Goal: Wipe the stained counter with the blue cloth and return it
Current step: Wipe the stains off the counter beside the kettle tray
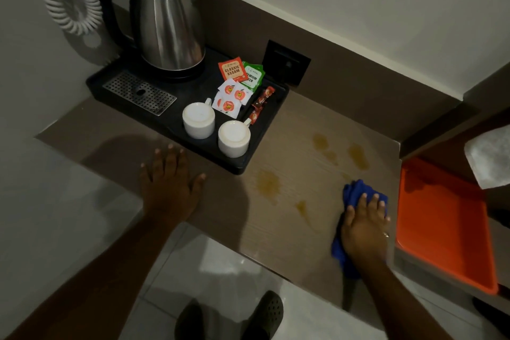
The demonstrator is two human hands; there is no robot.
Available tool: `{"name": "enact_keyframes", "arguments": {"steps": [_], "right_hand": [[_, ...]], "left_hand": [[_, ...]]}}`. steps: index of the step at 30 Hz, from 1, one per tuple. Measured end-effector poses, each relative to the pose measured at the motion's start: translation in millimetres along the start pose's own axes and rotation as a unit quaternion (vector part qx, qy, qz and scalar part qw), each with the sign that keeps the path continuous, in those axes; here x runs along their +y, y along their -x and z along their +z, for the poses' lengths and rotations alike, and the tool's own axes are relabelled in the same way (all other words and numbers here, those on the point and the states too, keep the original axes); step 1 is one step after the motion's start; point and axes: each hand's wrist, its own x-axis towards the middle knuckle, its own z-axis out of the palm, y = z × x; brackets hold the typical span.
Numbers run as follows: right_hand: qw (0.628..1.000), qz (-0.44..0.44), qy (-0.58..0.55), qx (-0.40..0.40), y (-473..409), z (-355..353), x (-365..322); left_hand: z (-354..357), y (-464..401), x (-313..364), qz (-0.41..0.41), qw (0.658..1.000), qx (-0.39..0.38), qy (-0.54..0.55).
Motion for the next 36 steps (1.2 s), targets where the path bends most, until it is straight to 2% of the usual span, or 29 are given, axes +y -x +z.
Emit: {"name": "enact_keyframes", "arguments": {"steps": [1, 2, 3, 4, 6, 8, 9, 11, 13, 15, 16, 17, 19, 21, 23, 25, 27, 30, 32, 33, 34, 36], "right_hand": [[0.999, 0.051, -0.009, 0.004, -0.7, 3.0, -25.7], [0.998, 0.060, -0.015, 0.000, 2.6, 7.6, -48.7], [1.000, 0.017, -0.014, -0.005, 10.8, 13.4, -64.8], [0.998, -0.069, -0.004, -0.012, 22.2, 19.3, -71.0], [0.964, -0.257, 0.025, -0.065, 40.7, 17.3, -49.9], [0.930, -0.354, 0.036, -0.094, 32.8, 2.5, -6.4], [0.931, -0.354, 0.034, -0.088, 23.0, -3.6, 9.9], [0.963, -0.263, 0.021, -0.058, 6.9, -9.3, 18.5], [0.993, -0.118, 0.001, -0.017, 0.9, -1.5, -14.4], [1.000, 0.026, -0.002, 0.009, 2.7, 6.1, -68.0], [0.998, 0.060, -0.011, 0.006, 5.2, 9.0, -91.2], [0.999, 0.043, -0.019, 0.003, 10.3, 12.5, -107.6], [0.994, -0.104, 0.001, -0.012, 24.9, 22.8, -113.3], [0.964, -0.257, 0.031, -0.061, 34.2, 19.7, -88.4], [0.939, -0.330, 0.042, -0.090, 24.3, 12.0, -51.7], [0.944, -0.319, 0.040, -0.078, 9.7, 4.6, -26.9], [0.965, -0.256, 0.024, -0.046, -2.1, 2.9, -27.0], [0.996, -0.088, 0.006, 0.005, -11.2, 11.0, -71.3], [0.999, 0.047, -0.022, 0.012, -12.8, 12.7, -115.1], [0.997, 0.074, -0.032, 0.004, -11.7, 14.1, -133.7], [0.998, 0.057, -0.029, -0.002, -8.9, 17.5, -145.9], [0.997, -0.077, 0.003, -0.012, -1.0, 28.9, -145.7]], "left_hand": [[-0.3, 0.4, 1.5, 0.000, 1.000, 0.002, 0.003], [-0.5, 0.8, 2.6, 0.001, 1.000, 0.005, 0.005], [-0.5, 1.3, 2.9, 0.003, 1.000, 0.006, 0.006], [-0.9, 1.2, 1.3, 0.006, 1.000, 0.005, 0.005], [-1.9, -0.3, -4.6, 0.017, 1.000, 0.000, -0.001], [-1.9, -3.0, -10.6, 0.033, 0.999, -0.001, -0.008], [-2.2, -3.7, -13.4, 0.037, 0.999, -0.001, -0.012], [-1.6, -4.3, -15.8, 0.036, 0.999, -0.002, -0.021], [-0.2, -5.1, -15.9, 0.034, 0.999, 0.002, -0.028], [0.3, -5.9, -15.2, 0.036, 0.999, 0.002, -0.027], [0.4, -6.0, -15.2, 0.036, 0.999, 0.002, -0.026], [0.5, -6.0, -15.4, 0.036, 0.999, 0.002, -0.027], [1.1, -6.9, -16.2, 0.035, 0.999, 0.004, -0.030], [0.8, -7.3, -16.8, 0.034, 0.999, 0.001, -0.028], [0.0, -6.5, -16.9, 0.033, 0.999, -0.003, -0.032], [-0.3, -5.5, -16.5, 0.033, 0.999, -0.002, -0.035], [-1.5, -5.2, -15.9, 0.033, 0.999, 0.004, -0.034], [-2.4, -6.0, -15.2, 0.032, 0.999, 0.006, -0.029], [-2.6, -5.2, -15.2, 0.030, 0.999, 0.009, -0.027], [-2.7, -4.9, -14.5, 0.031, 0.999, 0.011, -0.025], [-2.6, -4.7, -14.4, 0.032, 0.999, 0.014, -0.024], [-2.5, -4.3, -15.1, 0.032, 0.999, 0.017, -0.022]]}}
